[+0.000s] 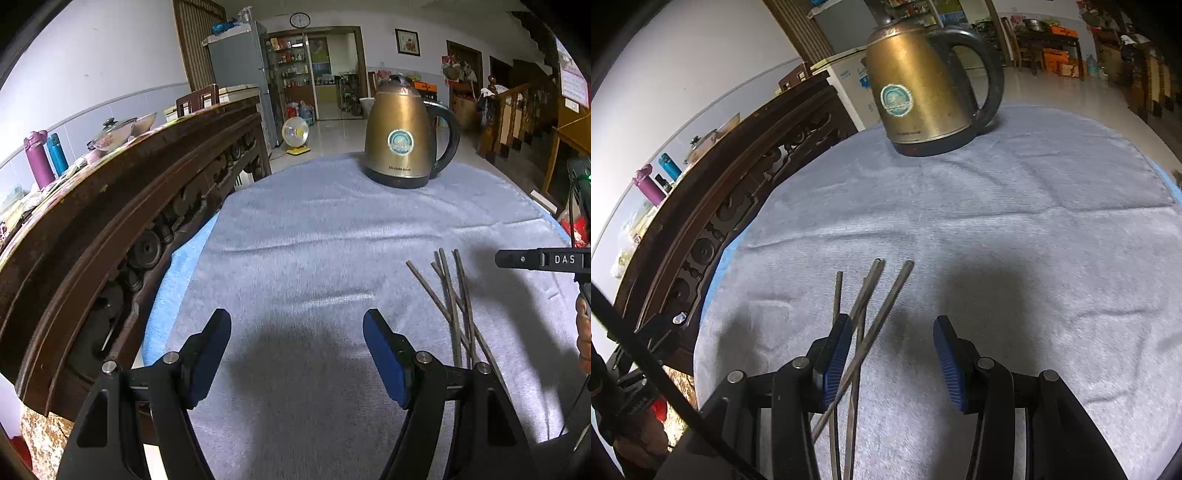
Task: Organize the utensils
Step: 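Lower the right tool around the dark chopsticks while the left tool approaches them, then close the right tool on the chopsticks while the left tool grasps chopsticks too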
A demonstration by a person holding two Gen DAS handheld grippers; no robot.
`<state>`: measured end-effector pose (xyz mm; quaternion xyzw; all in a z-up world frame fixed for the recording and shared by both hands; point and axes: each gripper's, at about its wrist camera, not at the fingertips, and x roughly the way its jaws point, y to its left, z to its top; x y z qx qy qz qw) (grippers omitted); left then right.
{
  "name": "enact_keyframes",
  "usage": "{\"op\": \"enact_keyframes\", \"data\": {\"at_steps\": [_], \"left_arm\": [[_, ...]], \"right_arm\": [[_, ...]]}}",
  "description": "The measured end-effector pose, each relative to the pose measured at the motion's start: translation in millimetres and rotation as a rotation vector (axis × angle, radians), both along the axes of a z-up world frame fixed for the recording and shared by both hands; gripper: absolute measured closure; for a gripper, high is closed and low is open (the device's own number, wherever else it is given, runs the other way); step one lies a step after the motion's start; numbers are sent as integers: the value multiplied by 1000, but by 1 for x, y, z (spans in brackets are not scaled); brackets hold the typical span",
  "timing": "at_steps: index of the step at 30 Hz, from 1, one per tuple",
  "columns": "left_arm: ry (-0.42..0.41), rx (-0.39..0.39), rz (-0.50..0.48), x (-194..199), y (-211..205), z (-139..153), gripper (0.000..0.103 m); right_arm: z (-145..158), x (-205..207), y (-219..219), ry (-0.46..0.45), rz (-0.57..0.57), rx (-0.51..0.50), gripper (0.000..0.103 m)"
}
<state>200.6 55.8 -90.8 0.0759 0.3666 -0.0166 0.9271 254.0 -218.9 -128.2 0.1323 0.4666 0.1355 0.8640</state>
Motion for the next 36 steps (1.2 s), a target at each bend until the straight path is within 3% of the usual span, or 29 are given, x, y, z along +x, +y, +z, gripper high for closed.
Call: {"op": "enact_keyframes", "data": {"at_steps": [18,27,36], "left_arm": [[30,16,-6,17,-5,-15,28],[40,19,-3,23,-6,-19,28],[56,21,1,30,-7,-24,28]], "right_arm": [[-27,38,26,57,28,-61,62],[-45,48,49,58,54,-183,69],[-46,46,65,-5,94,-322,69]]}}
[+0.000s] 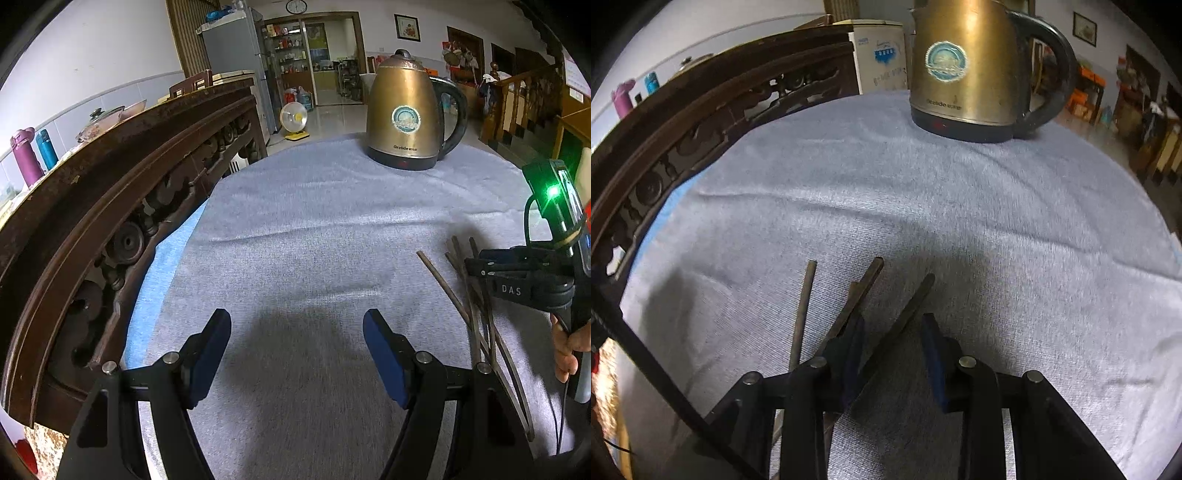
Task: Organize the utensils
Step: 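Close the right tool on the chopsticks while the left tool grasps chopsticks too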
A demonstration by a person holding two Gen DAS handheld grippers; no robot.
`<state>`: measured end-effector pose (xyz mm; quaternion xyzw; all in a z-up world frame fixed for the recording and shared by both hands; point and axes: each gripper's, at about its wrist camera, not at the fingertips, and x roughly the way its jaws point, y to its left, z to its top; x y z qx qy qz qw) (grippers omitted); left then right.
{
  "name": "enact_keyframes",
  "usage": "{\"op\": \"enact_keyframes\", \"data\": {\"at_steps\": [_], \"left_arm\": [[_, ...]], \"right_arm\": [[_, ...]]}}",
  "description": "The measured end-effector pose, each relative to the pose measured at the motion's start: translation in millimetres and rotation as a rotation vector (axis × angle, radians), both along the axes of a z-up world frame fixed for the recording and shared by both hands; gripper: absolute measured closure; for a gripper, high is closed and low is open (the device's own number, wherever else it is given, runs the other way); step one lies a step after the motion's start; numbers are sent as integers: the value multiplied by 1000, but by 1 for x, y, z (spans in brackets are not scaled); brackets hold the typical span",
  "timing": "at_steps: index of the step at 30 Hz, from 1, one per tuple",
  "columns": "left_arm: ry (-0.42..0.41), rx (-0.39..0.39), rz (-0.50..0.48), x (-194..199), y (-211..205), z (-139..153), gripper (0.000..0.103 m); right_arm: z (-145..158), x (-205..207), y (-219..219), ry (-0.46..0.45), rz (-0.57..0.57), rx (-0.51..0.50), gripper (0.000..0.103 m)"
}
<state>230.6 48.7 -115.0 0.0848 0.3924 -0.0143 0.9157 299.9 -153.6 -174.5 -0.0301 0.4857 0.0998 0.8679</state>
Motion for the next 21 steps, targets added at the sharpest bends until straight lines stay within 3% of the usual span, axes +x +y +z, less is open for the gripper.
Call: {"op": "enact_keyframes", "data": {"at_steps": [10,14,18,21], "left_arm": [[32,-28,-35,12,-8,-8,28],[69,-92,-93,23,-18,-12,28],[96,-123,-120,34,-29,-15,28],[104,-136,-157,40,-38,-17,28]], "right_arm": [[-3,-4,-9,-43,-8,-66,71],[-3,-2,-33,-39,-57,-39,72],[3,2,-51,-1,-85,97,72],[1,6,-51,33,-97,81,72]]}}
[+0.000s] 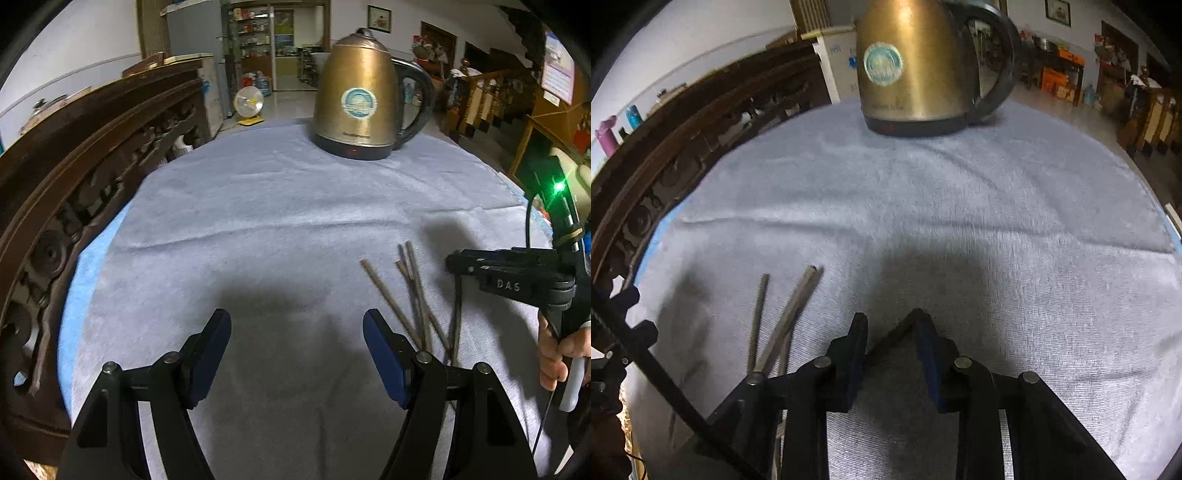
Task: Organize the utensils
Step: 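Close the right tool on the chopsticks while the left tool grasps chopsticks too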
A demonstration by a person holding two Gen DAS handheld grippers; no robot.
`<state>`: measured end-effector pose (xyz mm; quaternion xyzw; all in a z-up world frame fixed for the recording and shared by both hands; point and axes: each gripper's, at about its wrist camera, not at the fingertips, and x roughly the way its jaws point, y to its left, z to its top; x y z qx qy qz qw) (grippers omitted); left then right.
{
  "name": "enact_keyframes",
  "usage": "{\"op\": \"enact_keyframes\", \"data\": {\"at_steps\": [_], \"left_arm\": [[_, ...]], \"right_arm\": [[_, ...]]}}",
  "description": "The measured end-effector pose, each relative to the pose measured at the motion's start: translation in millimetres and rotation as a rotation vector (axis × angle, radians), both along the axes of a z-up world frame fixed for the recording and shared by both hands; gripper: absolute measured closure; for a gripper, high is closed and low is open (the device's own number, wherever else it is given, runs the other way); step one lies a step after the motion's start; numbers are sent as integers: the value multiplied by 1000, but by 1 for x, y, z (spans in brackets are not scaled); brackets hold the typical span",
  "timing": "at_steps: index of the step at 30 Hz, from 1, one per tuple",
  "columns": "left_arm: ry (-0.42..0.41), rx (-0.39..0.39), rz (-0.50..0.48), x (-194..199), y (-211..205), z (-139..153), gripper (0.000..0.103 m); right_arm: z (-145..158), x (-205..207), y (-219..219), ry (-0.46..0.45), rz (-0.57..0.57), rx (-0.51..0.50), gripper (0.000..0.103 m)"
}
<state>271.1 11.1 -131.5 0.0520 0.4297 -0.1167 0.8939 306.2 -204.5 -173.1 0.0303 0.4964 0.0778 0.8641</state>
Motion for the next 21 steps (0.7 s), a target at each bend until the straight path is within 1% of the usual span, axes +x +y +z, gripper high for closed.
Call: {"op": "enact_keyframes", "data": {"at_steps": [2,4,5,7,9,11,13,15,17,21], "left_arm": [[18,-4,-13,6,-6,-3,28],[38,-24,-32,12,-9,-4,28],[49,-36,-44,15,-11,-6,28],[67,-49,-62,20,-15,-8,28],[77,-60,-82,26,-20,-9,28],[89,-60,-104,33,-31,-11,28],[91,-44,-130,39,-44,-14,28],[85,-21,-137,42,-51,-15,28],[83,-28,-138,43,-51,-16,28],[95,-26,-132,48,-47,-17,28]], "right_arm": [[1,1,1,16,-2,5,72],[4,1,2,38,-19,-16,72],[9,-1,-1,30,-35,5,72],[17,-7,-13,20,-54,93,72],[21,-10,-24,41,-77,144,72],[19,-11,-31,66,-88,172,72],[14,-11,-32,105,-88,182,72],[9,-11,-28,122,-75,185,72],[3,-8,-20,137,-62,170,71],[2,1,-1,86,-37,52,71]]}}
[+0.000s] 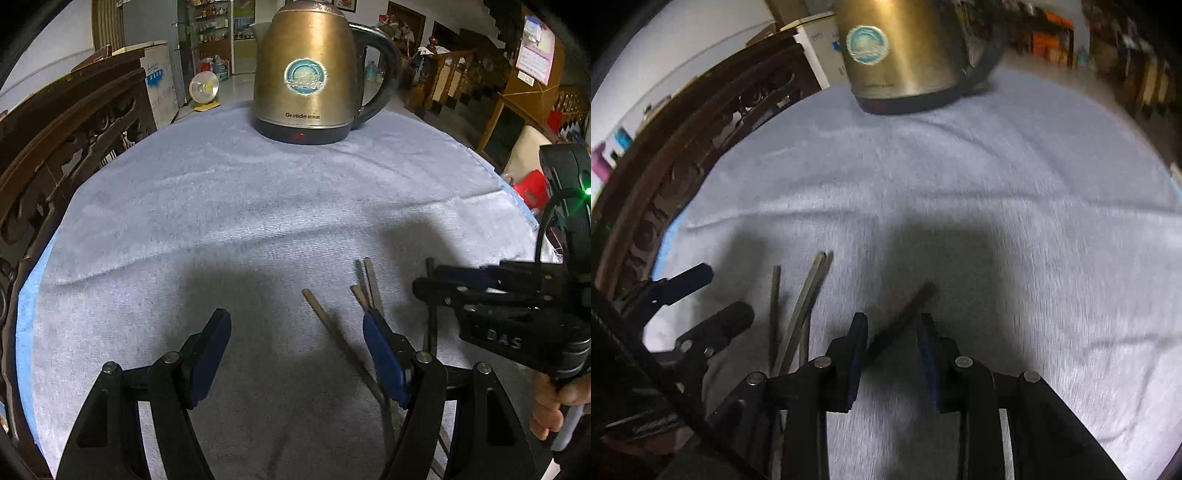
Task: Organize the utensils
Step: 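Close the right tool on the chopsticks while the left tool grasps chopsticks too, then lift the held chopsticks with both tools and carry them over the metal cup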
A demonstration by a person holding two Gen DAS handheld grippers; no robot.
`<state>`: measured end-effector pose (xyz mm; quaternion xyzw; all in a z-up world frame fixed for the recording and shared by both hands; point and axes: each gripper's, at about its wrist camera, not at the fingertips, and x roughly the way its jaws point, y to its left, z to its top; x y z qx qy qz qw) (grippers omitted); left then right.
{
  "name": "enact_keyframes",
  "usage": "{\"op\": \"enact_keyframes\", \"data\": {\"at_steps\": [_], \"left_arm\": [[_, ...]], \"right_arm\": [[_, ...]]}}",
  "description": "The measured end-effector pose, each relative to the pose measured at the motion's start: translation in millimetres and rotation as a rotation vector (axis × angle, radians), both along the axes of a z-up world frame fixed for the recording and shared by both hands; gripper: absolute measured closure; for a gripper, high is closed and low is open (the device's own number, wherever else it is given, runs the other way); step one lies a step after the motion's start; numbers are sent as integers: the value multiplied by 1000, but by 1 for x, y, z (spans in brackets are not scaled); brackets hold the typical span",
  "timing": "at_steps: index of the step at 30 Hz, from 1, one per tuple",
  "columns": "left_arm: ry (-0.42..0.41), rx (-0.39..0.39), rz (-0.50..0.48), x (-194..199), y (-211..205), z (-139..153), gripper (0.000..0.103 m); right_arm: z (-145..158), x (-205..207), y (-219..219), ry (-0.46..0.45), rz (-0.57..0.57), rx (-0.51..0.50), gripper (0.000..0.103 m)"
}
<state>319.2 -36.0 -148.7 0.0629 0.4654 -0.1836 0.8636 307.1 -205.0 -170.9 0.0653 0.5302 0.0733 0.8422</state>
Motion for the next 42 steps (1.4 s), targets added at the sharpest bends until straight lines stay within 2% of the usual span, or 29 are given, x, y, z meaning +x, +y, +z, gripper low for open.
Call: {"op": "enact_keyframes", "data": {"at_steps": [2,6,9,11,12,13,15,16,18,21,26,29,33,38,42], "left_arm": [[3,-3,2,4,0,1,28],[18,-31,-36,10,-11,3,28],[41,-42,-67,16,-26,2,28],[55,-16,-84,23,-40,-3,30],[65,-5,-88,25,-47,-7,36],[92,-5,-96,30,-53,-13,47],[140,4,-102,34,-59,-20,58],[109,18,-102,34,-62,-18,58],[117,24,-104,36,-64,-18,64],[128,23,-106,38,-63,-18,94],[145,-20,-84,35,-52,-13,98],[109,-59,-82,22,-40,6,98],[26,-115,-51,-3,-17,45,98],[-93,-165,-9,-44,16,95,98],[-164,-202,35,-76,41,121,98]], "right_arm": [[1,4,4,-28,14,-45,77],[0,5,7,-75,59,-132,96],[0,2,-5,-96,45,-163,96],[0,0,-17,-97,36,-152,96],[1,-1,-22,-91,36,-146,97],[1,-1,-24,-83,40,-148,97],[2,-1,-26,-61,50,-159,97],[3,-1,-28,-46,53,-162,96],[3,2,-28,-13,70,-168,94],[5,8,-24,28,97,-198,94],[1,7,-16,26,154,-253,96],[6,-1,-25,13,129,-203,97],[30,-22,-36,-53,96,-150,97],[72,-59,-51,-182,60,-97,97],[101,-89,-62,-265,23,-58,97]]}}
